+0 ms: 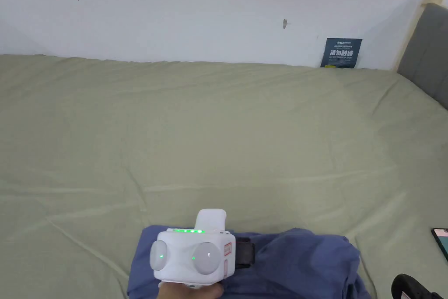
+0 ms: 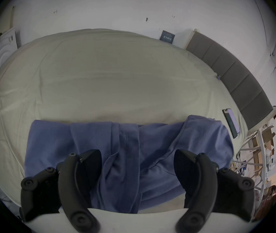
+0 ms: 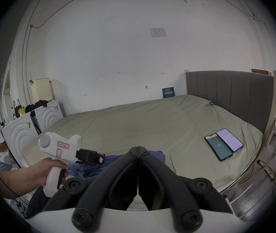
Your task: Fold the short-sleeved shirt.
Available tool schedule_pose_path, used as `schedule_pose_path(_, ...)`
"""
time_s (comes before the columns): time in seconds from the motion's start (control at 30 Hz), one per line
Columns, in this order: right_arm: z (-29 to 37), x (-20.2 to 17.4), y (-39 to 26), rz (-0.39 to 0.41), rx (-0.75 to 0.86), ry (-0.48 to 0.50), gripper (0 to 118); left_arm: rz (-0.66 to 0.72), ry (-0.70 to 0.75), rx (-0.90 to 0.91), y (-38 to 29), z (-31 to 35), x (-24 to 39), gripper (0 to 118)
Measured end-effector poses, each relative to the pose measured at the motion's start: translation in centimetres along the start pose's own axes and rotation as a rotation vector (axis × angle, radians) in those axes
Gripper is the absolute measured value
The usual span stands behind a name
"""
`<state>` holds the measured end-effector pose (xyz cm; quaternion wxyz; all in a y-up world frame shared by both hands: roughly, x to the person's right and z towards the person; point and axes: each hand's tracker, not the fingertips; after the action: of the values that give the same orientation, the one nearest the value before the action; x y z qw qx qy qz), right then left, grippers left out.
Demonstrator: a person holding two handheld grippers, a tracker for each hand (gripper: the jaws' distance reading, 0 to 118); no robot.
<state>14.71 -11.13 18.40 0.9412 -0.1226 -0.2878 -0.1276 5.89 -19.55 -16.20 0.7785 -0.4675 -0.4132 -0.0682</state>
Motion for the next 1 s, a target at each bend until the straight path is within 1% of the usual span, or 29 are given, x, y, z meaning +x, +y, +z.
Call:
schedule_pose_path(0.07, 0.1, 0.1, -0.1, 0.002, 0.0, 0.001, 1, 0.022, -0.039, 0.031, 0.4, 2.7, -1.1, 92)
schedule_pose_path(0.17, -0.1, 0.3, -0.3, 0.006, -0.01, 0.0, 1, 0.082, -0.132, 0.172, 1.0, 8.1, -4.3, 91)
schedule_pose_path(0.2, -0.2, 0.3, -0.5, 0.006, -0.013, -0.002, 1, 0.096, -0.123, 0.231, 1.2, 9.2, -5.3, 90)
schedule_pose_path(0.23, -0.3, 0.3, -0.6, 0.005, -0.021, -0.003, 1, 0.094, -0.085, 0.259, 1.5, 9.9, -6.7, 89)
schedule_pose_path(0.27, -0.5, 0.3, -0.7, 0.002, -0.028, 0.0, 1, 0.092, -0.053, 0.26, 1.8, 10.0, -7.7, 86)
schedule_pose_path(0.3, -0.6, 0.2, -0.8, 0.001, -0.031, 0.001, 1, 0.081, -0.059, 0.249, 1.8, 9.7, -8.6, 81)
schedule_pose_path(0.33, -0.7, 0.1, -0.8, 0.0, -0.035, 0.002, 1, 0.082, -0.084, 0.239, 1.8, 9.3, -9.5, 56)
schedule_pose_path(0.37, -0.8, 0.0, -0.9, 0.002, -0.039, 0.005, 1, 0.113, -0.087, 0.199, 1.7, 8.0, -9.4, 3)
schedule_pose_path(0.4, -0.8, -0.1, -1.1, 0.006, -0.043, 0.006, 1, 0.122, -0.088, 0.205, 1.4, 7.1, -9.3, 0)
schedule_pose_path(0.47, -0.8, -0.3, -1.2, 0.009, -0.048, 0.006, 1, 0.113, -0.146, 0.134, 0.4, 4.3, -8.6, 0)
schedule_pose_path(0.57, -0.6, -0.4, -1.1, 0.002, -0.049, 0.005, 1, 0.095, -0.125, 0.024, -1.0, -0.4, -6.6, 0)
schedule_pose_path(0.67, -0.5, -0.4, -1.1, 0.007, -0.053, 0.0, 1, 0.091, -0.169, -0.066, -2.1, -3.2, -4.6, 0)
schedule_pose_path(0.73, -0.5, -0.3, -1.2, 0.009, -0.062, -0.001, 1, 0.051, -0.129, -0.017, -2.2, -2.8, -3.3, 0)
schedule_pose_path(0.77, -0.6, -0.3, -1.3, 0.008, -0.063, -0.002, 1, 0.052, -0.133, -0.015, -2.0, -2.4, -3.3, 0)
schedule_pose_path(0.8, -0.6, -0.3, -1.3, 0.006, -0.065, -0.002, 1, 0.064, -0.157, -0.02, -1.8, -2.3, -3.8, 0)
schedule_pose_path(0.87, -1.0, -0.3, -1.4, 0.001, -0.073, 0.002, 1, 0.083, -0.155, -0.01, -1.6, -1.4, -5.1, 0)
schedule_pose_path(0.93, -1.2, -0.4, -1.4, 0.005, -0.073, 0.002, 1, 0.074, -0.137, 0.064, -1.4, 1.5, -7.0, 0)
schedule_pose_path(1.0, -1.4, -0.4, -1.4, 0.002, -0.069, 0.011, 1, 0.058, -0.119, 0.088, -1.4, 4.1, -9.0, 0)
